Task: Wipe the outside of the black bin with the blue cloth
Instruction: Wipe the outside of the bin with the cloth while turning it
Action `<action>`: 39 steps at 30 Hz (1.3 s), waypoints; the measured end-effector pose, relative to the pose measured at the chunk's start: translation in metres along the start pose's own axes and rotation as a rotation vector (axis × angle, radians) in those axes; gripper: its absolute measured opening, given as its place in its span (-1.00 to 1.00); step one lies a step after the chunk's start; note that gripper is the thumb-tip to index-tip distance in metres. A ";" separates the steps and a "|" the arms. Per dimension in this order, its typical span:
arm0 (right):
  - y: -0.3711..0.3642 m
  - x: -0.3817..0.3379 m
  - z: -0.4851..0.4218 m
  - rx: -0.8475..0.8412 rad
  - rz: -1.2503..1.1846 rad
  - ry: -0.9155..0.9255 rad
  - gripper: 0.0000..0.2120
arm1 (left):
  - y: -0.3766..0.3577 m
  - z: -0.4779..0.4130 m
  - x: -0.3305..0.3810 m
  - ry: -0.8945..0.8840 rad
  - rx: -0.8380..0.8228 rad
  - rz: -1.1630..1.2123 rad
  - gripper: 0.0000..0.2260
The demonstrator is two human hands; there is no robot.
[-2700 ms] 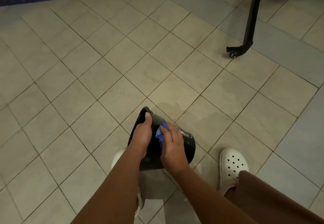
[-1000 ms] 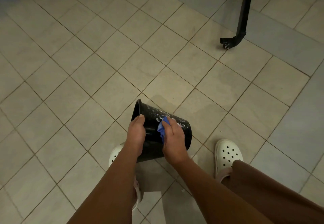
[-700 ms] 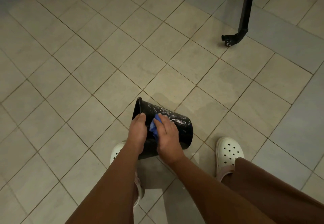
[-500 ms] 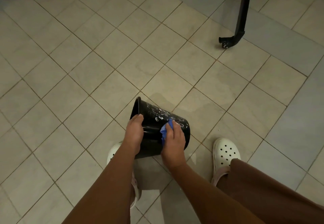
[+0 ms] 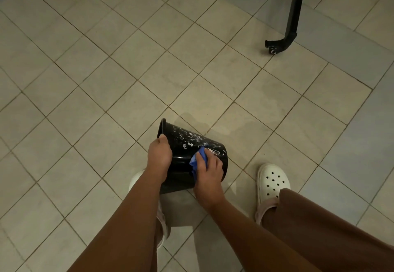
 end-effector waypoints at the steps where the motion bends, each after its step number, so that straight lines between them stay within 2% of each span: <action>1: 0.001 -0.001 -0.003 -0.019 -0.003 0.039 -0.20 | 0.000 0.000 0.000 -0.008 0.002 -0.013 -0.57; 4: 0.007 0.007 -0.018 -0.055 -0.027 0.034 -0.30 | 0.002 -0.001 -0.001 -0.020 -0.005 -0.027 -0.58; 9: 0.018 0.031 -0.010 -0.035 -0.107 -0.183 -0.44 | 0.002 -0.003 -0.002 -0.063 -0.013 -0.045 -0.61; 12: 0.012 0.013 0.005 -0.006 -0.119 -0.150 -0.48 | 0.001 -0.002 0.000 -0.074 -0.017 -0.063 -0.61; 16: 0.009 0.003 -0.012 -0.055 -0.117 0.027 -0.45 | 0.001 0.000 -0.002 -0.099 -0.012 -0.091 -0.61; 18: 0.012 0.014 -0.022 -0.094 -0.104 -0.064 -0.47 | 0.004 -0.001 -0.004 -0.098 -0.007 -0.085 -0.61; 22: 0.019 0.024 -0.012 -0.060 -0.115 -0.265 -0.49 | 0.005 -0.003 -0.005 -0.099 -0.017 -0.083 -0.58; 26: 0.012 -0.001 -0.003 -0.040 -0.105 -0.149 -0.44 | 0.003 -0.003 -0.003 -0.110 -0.020 -0.095 -0.60; 29: 0.011 0.002 -0.019 -0.092 -0.104 -0.068 -0.40 | 0.004 -0.001 -0.003 -0.131 -0.013 -0.106 -0.61; 33: 0.017 0.030 -0.031 -0.123 -0.056 -0.172 -0.44 | 0.005 -0.002 -0.006 -0.143 -0.003 -0.104 -0.60; 36: 0.018 0.030 -0.020 -0.103 -0.048 -0.296 -0.39 | 0.005 -0.002 -0.005 -0.156 0.004 -0.107 -0.59; 39: 0.012 0.002 -0.010 -0.095 -0.074 -0.241 -0.37 | 0.006 -0.005 -0.005 -0.130 0.010 -0.103 -0.60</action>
Point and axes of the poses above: each hand's wrist, its own z-axis away from the middle knuckle, its own y-axis out of the back of the hand, x = y × z, the point moved 2 cm from there along -z, towards the middle knuckle, and after that the axes turned 9 degrees about y, right-handed, at the moved point
